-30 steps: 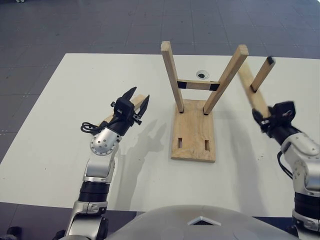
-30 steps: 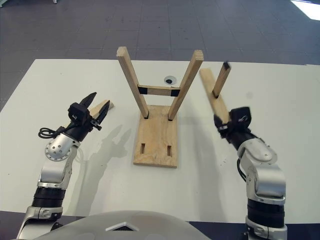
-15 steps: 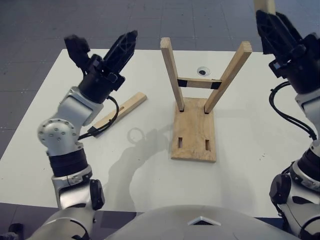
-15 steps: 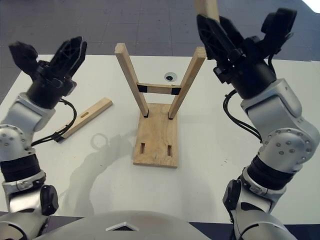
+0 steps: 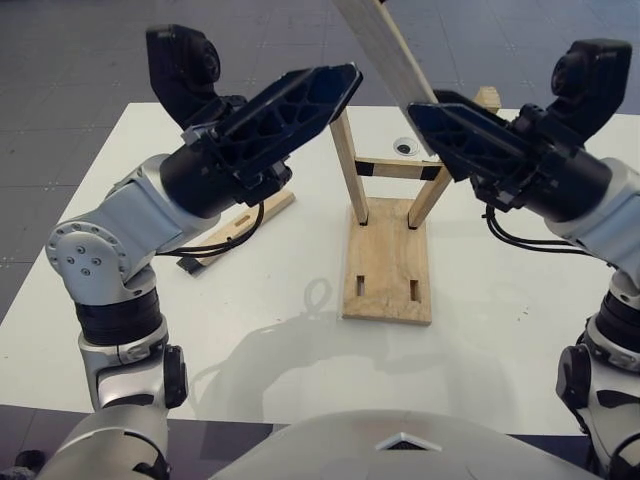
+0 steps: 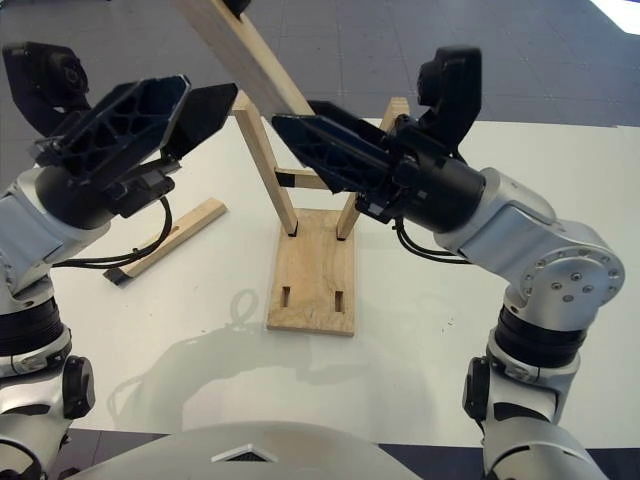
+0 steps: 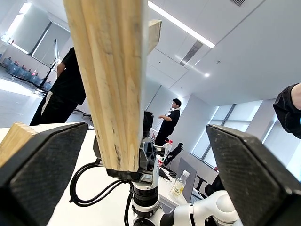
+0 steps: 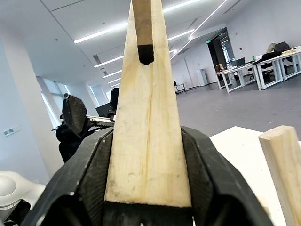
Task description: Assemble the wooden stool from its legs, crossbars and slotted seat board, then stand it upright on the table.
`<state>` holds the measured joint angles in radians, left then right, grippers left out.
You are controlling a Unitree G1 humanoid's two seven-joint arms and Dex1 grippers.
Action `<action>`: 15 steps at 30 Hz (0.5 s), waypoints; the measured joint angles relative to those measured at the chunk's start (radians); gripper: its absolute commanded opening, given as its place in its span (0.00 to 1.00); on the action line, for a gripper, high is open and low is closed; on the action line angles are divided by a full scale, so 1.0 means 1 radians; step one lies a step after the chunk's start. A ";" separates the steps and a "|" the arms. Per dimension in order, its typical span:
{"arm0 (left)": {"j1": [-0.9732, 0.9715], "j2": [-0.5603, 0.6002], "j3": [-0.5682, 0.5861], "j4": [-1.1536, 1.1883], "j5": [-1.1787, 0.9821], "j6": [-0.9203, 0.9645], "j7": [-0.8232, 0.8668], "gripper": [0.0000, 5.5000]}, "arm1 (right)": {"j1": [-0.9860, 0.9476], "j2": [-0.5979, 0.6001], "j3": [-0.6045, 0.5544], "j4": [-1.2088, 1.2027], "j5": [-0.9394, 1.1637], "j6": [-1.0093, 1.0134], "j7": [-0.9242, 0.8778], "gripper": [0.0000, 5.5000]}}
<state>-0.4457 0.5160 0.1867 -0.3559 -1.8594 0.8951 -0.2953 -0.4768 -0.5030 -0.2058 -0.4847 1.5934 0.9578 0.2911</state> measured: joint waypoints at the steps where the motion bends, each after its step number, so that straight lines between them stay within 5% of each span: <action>1: 0.000 -0.001 -0.004 0.001 0.001 -0.002 0.001 0.85 | 0.000 -0.006 0.009 -0.002 0.003 -0.001 0.005 0.37; 7: -0.001 -0.036 -0.030 0.023 0.034 -0.038 0.012 0.85 | 0.023 -0.008 0.075 -0.031 0.022 -0.006 0.016 0.37; 15: 0.007 -0.020 -0.034 0.025 0.026 -0.017 -0.032 0.60 | 0.048 -0.012 0.110 -0.060 0.031 -0.028 0.015 0.37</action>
<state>-0.4384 0.4961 0.1530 -0.3308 -1.8336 0.8781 -0.3273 -0.4290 -0.5147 -0.0958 -0.5451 1.6246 0.9301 0.3061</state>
